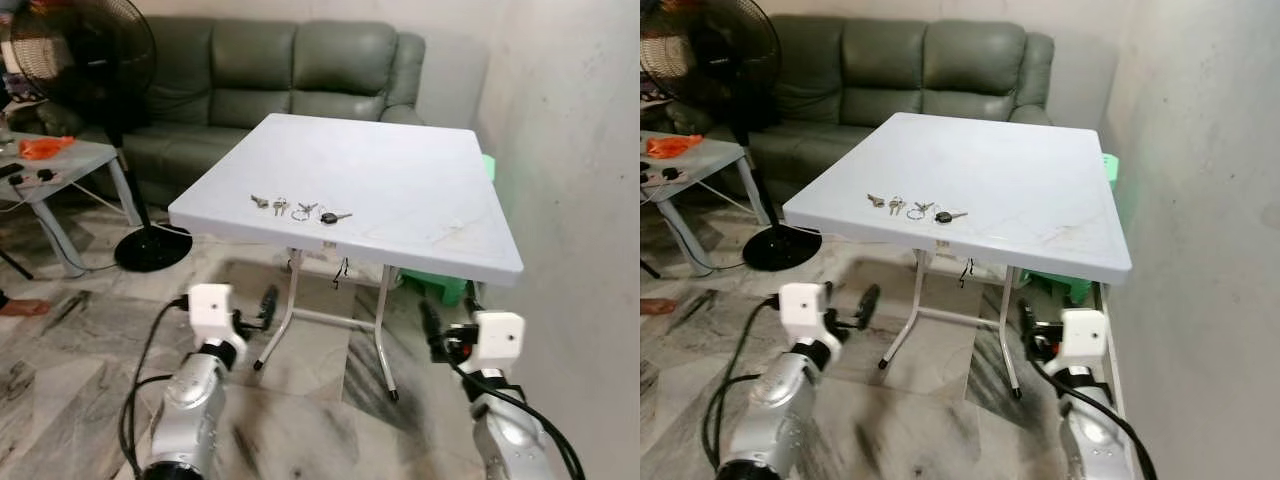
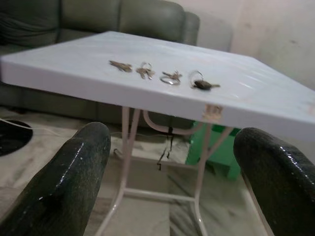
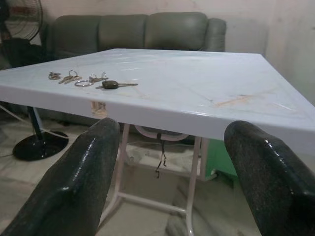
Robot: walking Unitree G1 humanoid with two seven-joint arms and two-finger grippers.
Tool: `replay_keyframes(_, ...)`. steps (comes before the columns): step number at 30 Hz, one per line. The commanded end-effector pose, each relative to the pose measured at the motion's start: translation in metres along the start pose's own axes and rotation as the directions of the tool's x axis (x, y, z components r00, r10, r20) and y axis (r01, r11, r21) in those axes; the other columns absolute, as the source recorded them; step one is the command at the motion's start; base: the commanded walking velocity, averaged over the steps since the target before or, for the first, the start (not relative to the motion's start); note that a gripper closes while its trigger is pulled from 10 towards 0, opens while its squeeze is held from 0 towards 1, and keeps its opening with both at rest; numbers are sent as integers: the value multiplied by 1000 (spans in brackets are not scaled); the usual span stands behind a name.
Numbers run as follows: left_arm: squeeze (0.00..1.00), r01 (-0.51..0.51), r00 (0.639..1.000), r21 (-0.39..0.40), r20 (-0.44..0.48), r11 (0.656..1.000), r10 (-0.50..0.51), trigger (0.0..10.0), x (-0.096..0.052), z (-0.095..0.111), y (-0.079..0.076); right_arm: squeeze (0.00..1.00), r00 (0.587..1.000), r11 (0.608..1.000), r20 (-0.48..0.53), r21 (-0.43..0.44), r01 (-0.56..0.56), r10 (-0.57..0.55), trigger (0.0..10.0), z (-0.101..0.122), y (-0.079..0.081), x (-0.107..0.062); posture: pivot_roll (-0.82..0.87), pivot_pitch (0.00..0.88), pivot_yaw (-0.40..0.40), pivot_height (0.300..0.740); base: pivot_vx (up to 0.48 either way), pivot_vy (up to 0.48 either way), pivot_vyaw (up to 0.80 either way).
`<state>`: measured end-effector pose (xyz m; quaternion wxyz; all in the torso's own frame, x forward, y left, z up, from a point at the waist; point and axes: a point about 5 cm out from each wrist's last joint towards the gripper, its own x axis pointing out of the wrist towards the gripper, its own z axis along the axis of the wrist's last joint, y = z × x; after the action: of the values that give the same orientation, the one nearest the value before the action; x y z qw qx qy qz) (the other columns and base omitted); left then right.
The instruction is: Hang keys on a hook
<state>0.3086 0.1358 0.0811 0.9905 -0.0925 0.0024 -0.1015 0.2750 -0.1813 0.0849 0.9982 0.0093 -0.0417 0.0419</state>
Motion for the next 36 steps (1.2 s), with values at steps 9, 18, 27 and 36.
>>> replay_keyframes(9, 0, 18, 1000, -3, 13, 1000, -18, 10000, 3, 2, -8, 0, 1000, 1000, -2, -8, 16, -16, 10000, 1, -6, -2, -51, 0, 2, 740, 0, 428, 0)
replay_keyframes(18, 0, 18, 1000, -4, 13, 1000, -18, 10000, 3, 2, -8, 0, 1000, 1000, -2, -6, 15, -15, 10000, 0, -6, -2, -51, 0, 4, 740, 0, 434, 0)
replay_keyframes(27, 0, 18, 1000, -5, 13, 1000, -18, 10000, 3, 2, -8, 0, 1000, 1000, -4, -7, 15, -15, 10000, 0, -6, -3, -53, 0, 3, 740, 0, 436, 0)
replay_keyframes(36, 0, 22, 1000, -6, 14, 1000, -22, 10000, 3, 1, -9, 0, 1000, 1000, -8, -9, 17, -17, 10000, 0, -7, -5, -57, 0, 3, 740, 151, 414, 0)
